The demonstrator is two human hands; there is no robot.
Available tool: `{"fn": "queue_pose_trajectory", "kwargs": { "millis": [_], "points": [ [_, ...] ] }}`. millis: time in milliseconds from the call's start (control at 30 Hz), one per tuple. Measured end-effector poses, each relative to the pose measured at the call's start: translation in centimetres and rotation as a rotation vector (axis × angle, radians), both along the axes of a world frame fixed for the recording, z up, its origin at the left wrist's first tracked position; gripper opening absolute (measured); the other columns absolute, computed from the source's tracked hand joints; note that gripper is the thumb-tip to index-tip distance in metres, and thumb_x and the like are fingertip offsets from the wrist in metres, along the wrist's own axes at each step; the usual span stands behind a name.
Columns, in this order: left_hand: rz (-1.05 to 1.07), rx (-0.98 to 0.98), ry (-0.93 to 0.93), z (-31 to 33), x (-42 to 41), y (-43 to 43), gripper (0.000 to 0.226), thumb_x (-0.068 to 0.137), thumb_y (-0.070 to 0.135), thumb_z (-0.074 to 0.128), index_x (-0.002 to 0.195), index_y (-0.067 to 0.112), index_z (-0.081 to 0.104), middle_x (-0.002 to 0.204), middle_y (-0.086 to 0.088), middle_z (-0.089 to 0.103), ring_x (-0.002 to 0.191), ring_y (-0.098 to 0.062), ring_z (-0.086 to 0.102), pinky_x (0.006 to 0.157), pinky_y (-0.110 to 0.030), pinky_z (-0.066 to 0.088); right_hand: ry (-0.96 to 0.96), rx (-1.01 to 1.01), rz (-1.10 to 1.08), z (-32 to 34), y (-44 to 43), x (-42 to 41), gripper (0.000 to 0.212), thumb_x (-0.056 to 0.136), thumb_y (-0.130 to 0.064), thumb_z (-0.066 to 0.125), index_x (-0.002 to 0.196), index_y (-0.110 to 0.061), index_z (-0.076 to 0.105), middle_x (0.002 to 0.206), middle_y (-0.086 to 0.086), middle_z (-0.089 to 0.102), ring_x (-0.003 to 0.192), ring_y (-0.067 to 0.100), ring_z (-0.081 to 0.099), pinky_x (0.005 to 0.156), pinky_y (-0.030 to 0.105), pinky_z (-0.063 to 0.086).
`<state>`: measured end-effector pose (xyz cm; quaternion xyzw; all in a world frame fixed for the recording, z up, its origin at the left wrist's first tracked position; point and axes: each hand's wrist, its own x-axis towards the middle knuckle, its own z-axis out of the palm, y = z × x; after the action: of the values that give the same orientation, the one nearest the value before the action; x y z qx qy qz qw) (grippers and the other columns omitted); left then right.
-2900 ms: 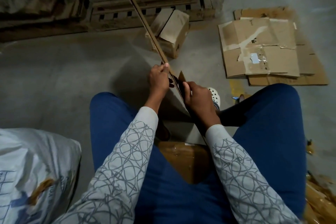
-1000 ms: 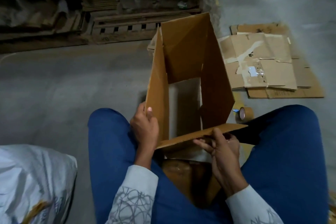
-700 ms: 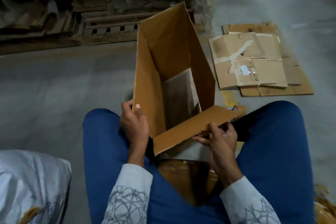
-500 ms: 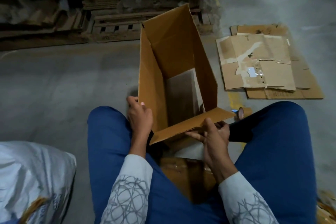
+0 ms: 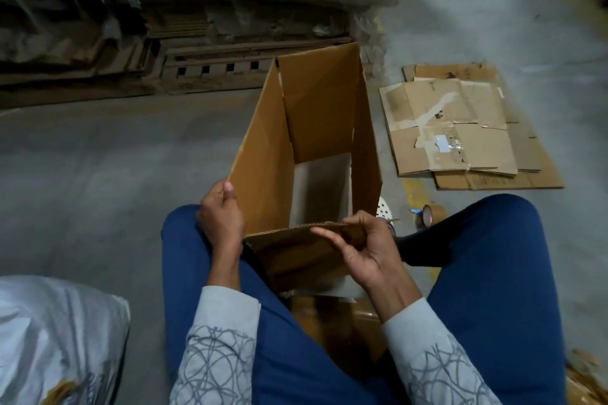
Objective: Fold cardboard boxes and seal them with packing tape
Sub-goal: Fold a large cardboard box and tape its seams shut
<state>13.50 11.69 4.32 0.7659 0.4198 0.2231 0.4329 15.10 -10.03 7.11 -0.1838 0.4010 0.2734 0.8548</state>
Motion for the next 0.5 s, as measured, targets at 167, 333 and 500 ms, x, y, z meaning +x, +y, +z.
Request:
{"fn": "queue_pose_trajectory", "kwargs": {
  "millis": [167, 333, 500],
  "points": [
    [-0.072, -0.28, 0.135, -3.6, -0.6, -3.4, 0.035, 0.108, 0.038, 0.041, 0.121, 0.014, 0.063, 0.107, -0.011, 0.067, 0.091, -0.025, 0.062, 0.078, -0.035, 0.049, 0.104, -0.109, -0.037, -2.0, -2.5, 0.7, 0.066, 0.077, 0.016, 0.05, 0.134, -0.017, 0.049, 0.134, 0.034, 0.037, 0.12, 0.059, 0.046, 0.081, 0.072, 0.052],
    [-0.085, -0.365, 0.324, -5.0, -1.0, -7.2, 0.047, 0.11, 0.04, 0.032, 0.14, 0.009, 0.051, 0.128, -0.011, 0.059, 0.112, -0.026, 0.057, 0.082, -0.036, 0.043, 0.155, -0.198, 0.0, -5.0, -3.9, 1.1, 0.062, 0.082, 0.014, 0.055, 0.137, -0.015, 0.049, 0.134, 0.035, 0.037, 0.115, 0.061, 0.045, 0.076, 0.072, 0.054],
    [-0.12, 0.182, 0.176, -3.7, -0.9, -7.8, 0.035, 0.107, 0.024, 0.044, 0.136, 0.007, 0.053, 0.14, -0.018, 0.052, 0.132, -0.035, 0.047, 0.107, -0.046, 0.04, 0.084, -0.163, 0.066, -5.3, -3.1, 0.7, 0.048, 0.087, -0.001, 0.073, 0.13, -0.01, 0.055, 0.122, 0.033, 0.049, 0.118, 0.058, 0.05, 0.087, 0.066, 0.054]
  ]
}}
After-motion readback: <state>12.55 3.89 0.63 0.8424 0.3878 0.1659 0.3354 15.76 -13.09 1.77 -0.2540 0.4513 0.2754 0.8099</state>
